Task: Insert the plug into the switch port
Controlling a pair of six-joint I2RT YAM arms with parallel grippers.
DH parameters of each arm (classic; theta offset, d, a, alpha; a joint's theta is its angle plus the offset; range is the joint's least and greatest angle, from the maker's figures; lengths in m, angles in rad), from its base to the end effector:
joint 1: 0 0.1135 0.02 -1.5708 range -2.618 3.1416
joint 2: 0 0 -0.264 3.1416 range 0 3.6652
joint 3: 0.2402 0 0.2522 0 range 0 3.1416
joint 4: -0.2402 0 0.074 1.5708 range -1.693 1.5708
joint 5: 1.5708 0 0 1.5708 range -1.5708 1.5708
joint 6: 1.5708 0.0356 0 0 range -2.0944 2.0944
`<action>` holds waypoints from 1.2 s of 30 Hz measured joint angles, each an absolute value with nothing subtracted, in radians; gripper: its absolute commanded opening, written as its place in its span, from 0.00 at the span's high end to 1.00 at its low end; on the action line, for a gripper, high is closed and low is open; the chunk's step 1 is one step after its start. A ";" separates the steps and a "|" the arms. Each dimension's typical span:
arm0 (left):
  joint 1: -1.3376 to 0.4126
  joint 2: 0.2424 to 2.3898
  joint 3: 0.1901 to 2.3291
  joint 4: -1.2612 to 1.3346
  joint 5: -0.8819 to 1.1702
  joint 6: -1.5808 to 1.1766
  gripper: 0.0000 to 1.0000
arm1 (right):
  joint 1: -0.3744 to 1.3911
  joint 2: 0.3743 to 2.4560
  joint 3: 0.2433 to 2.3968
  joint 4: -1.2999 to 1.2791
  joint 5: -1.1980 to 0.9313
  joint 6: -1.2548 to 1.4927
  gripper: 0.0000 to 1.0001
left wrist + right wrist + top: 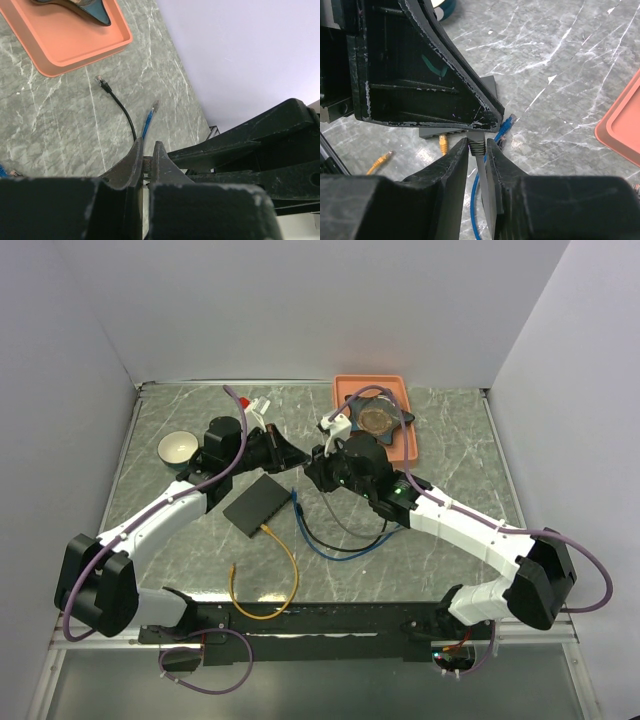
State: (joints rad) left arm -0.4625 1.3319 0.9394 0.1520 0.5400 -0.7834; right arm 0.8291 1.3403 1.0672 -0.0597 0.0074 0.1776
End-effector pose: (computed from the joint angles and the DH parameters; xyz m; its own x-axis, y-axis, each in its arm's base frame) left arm 0.2678 -0.1540 0.3068 -0.7365 -0.3092 -0.6017 0.4374 0.4610 -0.7721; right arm 0.2132 0.2323 0.3264 -0.3466 -0.1168 -0.9307 -0.6821 0.7125 0.1646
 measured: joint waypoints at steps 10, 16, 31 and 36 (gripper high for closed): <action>-0.463 1.332 0.939 0.152 0.537 -0.784 0.99 | 0.833 1.349 1.067 -0.060 0.007 0.170 0.97; -0.463 1.332 0.939 0.152 0.537 -0.783 0.88 | 0.833 1.349 1.068 -0.061 0.012 0.170 1.00; -0.462 1.269 0.951 -0.030 0.215 -0.768 0.04 | 0.833 1.362 1.073 -0.072 0.012 0.170 1.00; -0.456 1.238 0.951 -0.096 0.076 -0.767 0.04 | 0.833 1.362 1.073 -0.072 0.010 0.170 1.00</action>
State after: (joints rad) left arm -0.4564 1.2377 0.9508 -0.0956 0.0765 -0.7673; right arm 0.8333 1.3624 1.0733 -0.0723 0.0105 0.1699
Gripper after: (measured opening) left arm 0.961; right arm 0.128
